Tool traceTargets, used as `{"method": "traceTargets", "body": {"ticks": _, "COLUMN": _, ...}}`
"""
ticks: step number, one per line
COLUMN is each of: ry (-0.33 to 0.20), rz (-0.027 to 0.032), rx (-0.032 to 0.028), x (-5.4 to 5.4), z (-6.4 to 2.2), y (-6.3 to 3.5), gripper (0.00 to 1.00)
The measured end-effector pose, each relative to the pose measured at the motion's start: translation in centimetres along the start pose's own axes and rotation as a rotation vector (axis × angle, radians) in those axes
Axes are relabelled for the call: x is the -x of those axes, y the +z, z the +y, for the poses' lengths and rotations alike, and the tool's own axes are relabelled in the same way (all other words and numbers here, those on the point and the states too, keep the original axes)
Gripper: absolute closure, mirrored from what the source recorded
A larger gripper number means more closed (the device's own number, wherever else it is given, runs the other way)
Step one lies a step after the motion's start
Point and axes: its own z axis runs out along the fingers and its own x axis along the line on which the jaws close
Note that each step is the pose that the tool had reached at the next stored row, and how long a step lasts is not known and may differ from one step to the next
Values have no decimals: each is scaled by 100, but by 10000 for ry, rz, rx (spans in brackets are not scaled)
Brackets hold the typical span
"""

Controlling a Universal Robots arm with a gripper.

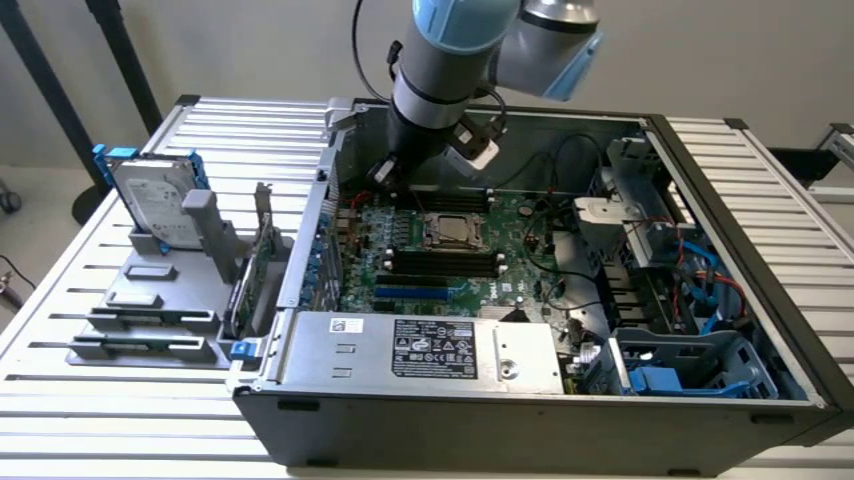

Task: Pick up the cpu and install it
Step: 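Install the first cpu locking lever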

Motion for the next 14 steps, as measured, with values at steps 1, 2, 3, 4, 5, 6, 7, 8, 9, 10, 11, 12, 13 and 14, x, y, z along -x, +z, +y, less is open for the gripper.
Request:
{"method": "traceTargets", "body": {"ticks": 1, "ry": 82, "rz": 32, "rx": 17, "x": 4, "z": -4, "y": 3, "gripper": 89}}
{"method": "traceTargets", "body": {"ticks": 2, "ry": 176, "rz": 70, "rx": 37, "x": 9, "z": -8, "y": 9, "gripper": 89}}
{"method": "traceTargets", "body": {"ticks": 3, "ry": 258, "rz": 102, "rx": 54, "x": 13, "z": -11, "y": 16, "gripper": 89}}
{"method": "traceTargets", "body": {"ticks": 4, "ry": 331, "rz": 130, "rx": 71, "x": 17, "z": -15, "y": 24, "gripper": 89}}
{"method": "traceTargets", "body": {"ticks": 5, "ry": 396, "rz": 151, "rx": 88, "x": 22, "z": -20, "y": 34, "gripper": 89}}
{"method": "traceTargets", "body": {"ticks": 6, "ry": 456, "rz": 171, "rx": 103, "x": 27, "z": -26, "y": 45, "gripper": 89}}
{"method": "traceTargets", "body": {"ticks": 7, "ry": 512, "rz": 191, "rx": 118, "x": 31, "z": -32, "y": 56, "gripper": 89}}
{"method": "traceTargets", "body": {"ticks": 8, "ry": 569, "rz": 208, "rx": 131, "x": 36, "z": -38, "y": 65, "gripper": 89}}
{"method": "traceTargets", "body": {"ticks": 9, "ry": 625, "rz": 230, "rx": 143, "x": 41, "z": -44, "y": 72, "gripper": 89}}
{"method": "traceTargets", "body": {"ticks": 10, "ry": 690, "rz": 255, "rx": 157, "x": 45, "z": -49, "y": 77, "gripper": 89}}
{"method": "traceTargets", "body": {"ticks": 11, "ry": 752, "rz": 278, "rx": 170, "x": 47, "z": -52, "y": 81, "gripper": 89}}
{"method": "traceTargets", "body": {"ticks": 12, "ry": 817, "rz": 304, "rx": 184, "x": 47, "z": -53, "y": 84, "gripper": 89}}
{"method": "traceTargets", "body": {"ticks": 13, "ry": 888, "rz": 333, "rx": 200, "x": 45, "z": -53, "y": 85, "gripper": 89}}
{"method": "traceTargets", "body": {"ticks": 14, "ry": 972, "rz": 368, "rx": 220, "x": 45, "z": -54, "y": 86, "gripper": 89}}
